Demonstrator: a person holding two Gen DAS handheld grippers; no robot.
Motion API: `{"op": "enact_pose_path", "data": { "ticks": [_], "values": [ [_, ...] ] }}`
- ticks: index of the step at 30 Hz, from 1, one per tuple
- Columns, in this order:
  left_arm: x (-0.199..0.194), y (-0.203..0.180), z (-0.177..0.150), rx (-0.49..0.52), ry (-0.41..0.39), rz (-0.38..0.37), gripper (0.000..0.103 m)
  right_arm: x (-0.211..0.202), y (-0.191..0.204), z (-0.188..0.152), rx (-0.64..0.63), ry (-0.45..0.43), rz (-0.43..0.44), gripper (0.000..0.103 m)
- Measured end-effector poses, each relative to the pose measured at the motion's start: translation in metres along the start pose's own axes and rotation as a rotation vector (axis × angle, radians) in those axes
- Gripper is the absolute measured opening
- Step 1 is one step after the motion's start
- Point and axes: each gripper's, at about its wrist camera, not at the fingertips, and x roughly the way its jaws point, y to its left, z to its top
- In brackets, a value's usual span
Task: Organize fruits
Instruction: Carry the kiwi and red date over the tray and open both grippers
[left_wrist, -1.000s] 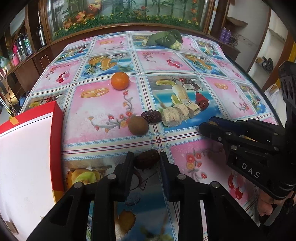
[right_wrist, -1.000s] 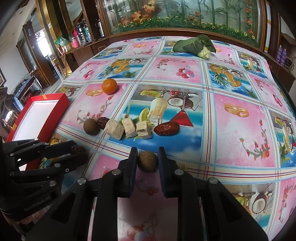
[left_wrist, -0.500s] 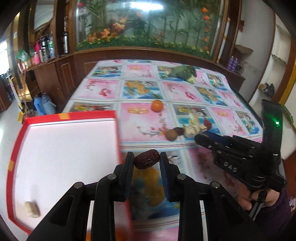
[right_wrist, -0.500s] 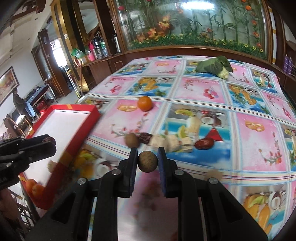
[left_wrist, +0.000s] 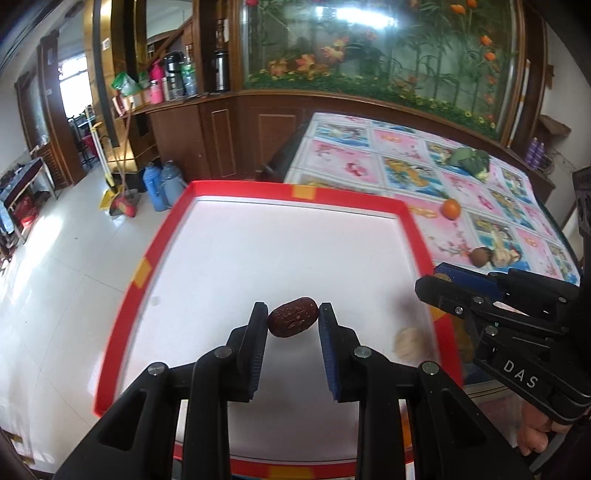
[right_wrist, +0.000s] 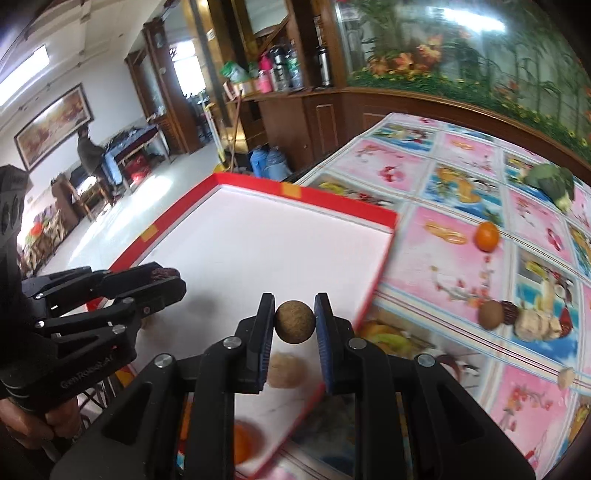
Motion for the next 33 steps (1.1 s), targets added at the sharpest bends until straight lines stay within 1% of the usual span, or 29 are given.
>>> {"op": "enact_pose_path", "data": {
  "ticks": [3, 7, 10, 15, 19, 21, 23, 25, 27, 31, 33],
  "values": [
    [0.002, 0.014, 0.0, -0.014, -0.003, 0.03, 0.027, 0.015, 0.013, 0.004, -0.017, 0.049, -0.016, 0.024],
    [0.005, 0.032, -0.001, -0.022, -0.007, 0.087, 0.027, 0.031, 0.022, 0.008, -0.023, 0.108, -0.033, 0.024],
    [0.009, 0.04, -0.002, -0.023, 0.0, 0.116, 0.027, 0.041, 0.028, 0.012, -0.029, 0.146, -0.033, 0.024],
    [0.016, 0.048, -0.009, -0.032, 0.032, 0.124, 0.027, 0.054, 0.037, 0.013, -0.042, 0.188, -0.038, 0.024],
    [0.02, 0.05, -0.011, -0.041, 0.049, 0.126, 0.028, 0.061, 0.035, 0.009, -0.023, 0.217, -0.039, 0.024],
    [0.021, 0.05, -0.012, -0.049, 0.058, 0.128, 0.034, 0.06, 0.034, 0.009, -0.02, 0.218, -0.045, 0.024],
    [0.019, 0.052, -0.013, -0.056, 0.058, 0.137, 0.055, 0.057, 0.035, 0.008, -0.017, 0.224, -0.049, 0.024],
    [0.016, 0.053, -0.014, -0.067, 0.054, 0.143, 0.067, 0.053, 0.034, 0.008, -0.012, 0.223, -0.038, 0.025],
    [0.012, 0.053, -0.014, -0.073, 0.048, 0.146, 0.067, 0.045, 0.034, 0.008, -0.007, 0.204, -0.038, 0.025],
    [0.003, 0.055, -0.014, -0.097, 0.035, 0.139, 0.067, 0.023, 0.029, 0.009, 0.0, 0.136, -0.038, 0.025],
    [-0.001, 0.055, -0.015, -0.108, 0.028, 0.139, 0.071, 0.012, 0.024, 0.009, 0.008, 0.106, -0.057, 0.027]
  ]
}}
